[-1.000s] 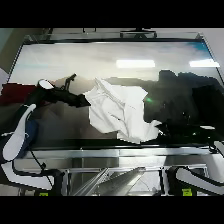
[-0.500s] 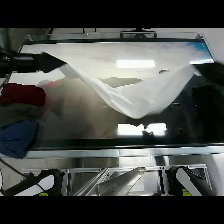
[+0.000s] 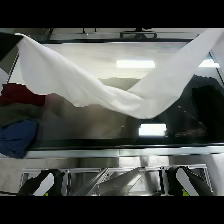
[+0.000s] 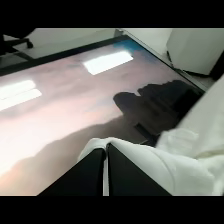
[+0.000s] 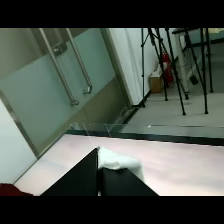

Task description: Fold the shirts.

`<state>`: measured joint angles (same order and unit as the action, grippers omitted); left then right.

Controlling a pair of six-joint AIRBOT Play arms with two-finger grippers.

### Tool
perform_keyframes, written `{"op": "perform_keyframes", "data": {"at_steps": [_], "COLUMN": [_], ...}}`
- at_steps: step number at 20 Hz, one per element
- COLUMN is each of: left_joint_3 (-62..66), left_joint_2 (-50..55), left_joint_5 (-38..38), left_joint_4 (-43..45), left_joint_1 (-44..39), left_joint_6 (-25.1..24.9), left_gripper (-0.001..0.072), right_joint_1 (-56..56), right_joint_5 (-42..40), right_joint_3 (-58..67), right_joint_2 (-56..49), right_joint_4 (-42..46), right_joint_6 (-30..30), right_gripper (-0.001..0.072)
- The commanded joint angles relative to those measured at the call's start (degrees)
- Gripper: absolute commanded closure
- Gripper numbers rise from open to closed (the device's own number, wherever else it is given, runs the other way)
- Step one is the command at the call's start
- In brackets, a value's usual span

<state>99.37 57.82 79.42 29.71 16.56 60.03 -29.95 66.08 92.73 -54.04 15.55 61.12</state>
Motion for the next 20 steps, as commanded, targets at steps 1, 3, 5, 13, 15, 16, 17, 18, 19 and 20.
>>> {"op": "perform_keyframes", "data": {"at_steps": [1, 3, 5, 13, 15, 16, 17, 18, 19, 20], "left_joint_3": [-3.96, -9.46, -16.00, -32.70, -32.72, -32.68, -32.68, -32.68, -32.68, -32.68], "left_joint_2": [1.36, 5.11, 9.51, 28.13, 31.32, 32.61, 33.66, 34.56, 35.39, 36.15], "left_joint_5": [-0.83, 0.52, 0.22, -6.03, -5.05, -4.76, -4.70, -4.50, -4.37, -4.22], "left_joint_4": [0.66, 0.63, 0.68, 0.70, 0.76, 0.79, 0.83, 0.81, 0.83, 0.83], "left_joint_1": [2.62, 2.51, 1.53, -4.15, -4.07, -4.07, -4.09, -4.07, -4.07, -4.07], "left_joint_6": [-1.66, -3.28, -5.25, -12.02, -12.13, -12.52, -12.83, -13.31, -13.57, -13.57], "left_gripper": [0.0686, 0.0687, 0.0687, 0.0689, 0.0689, 0.0689, 0.0689, 0.0689, 0.0689, 0.0689], "right_joint_1": [1.73, 5.27, 9.31, 13.05, 9.90, 8.11, 6.49, 5.22, 4.02, 2.78], "right_joint_5": [-1.29, -0.70, 0.09, 4.87, 10.10, 13.60, 16.87, 18.88, 19.76, 19.93], "right_joint_3": [1.09, 1.07, 1.05, 1.07, 1.07, 1.03, 0.59, -0.63, -2.47, -4.76], "right_joint_2": [-5.29, -12.44, -21.29, -46.58, -45.38, -44.61, -43.71, -42.64, -41.38, -39.95], "right_joint_4": [6.99, 13.97, 20.74, 23.96, 24.52, 25.59, 28.37, 31.65, 35.08, 38.10], "right_joint_6": [1.51, 2.89, 3.65, 8.55, 8.55, 8.83, 10.05, 11.15, 11.91, 12.28], "right_gripper": [0.0696, 0.0695, 0.0695, 0.0430, 0.0430, 0.0430, 0.0430, 0.0430, 0.0427, 0.0402]}}
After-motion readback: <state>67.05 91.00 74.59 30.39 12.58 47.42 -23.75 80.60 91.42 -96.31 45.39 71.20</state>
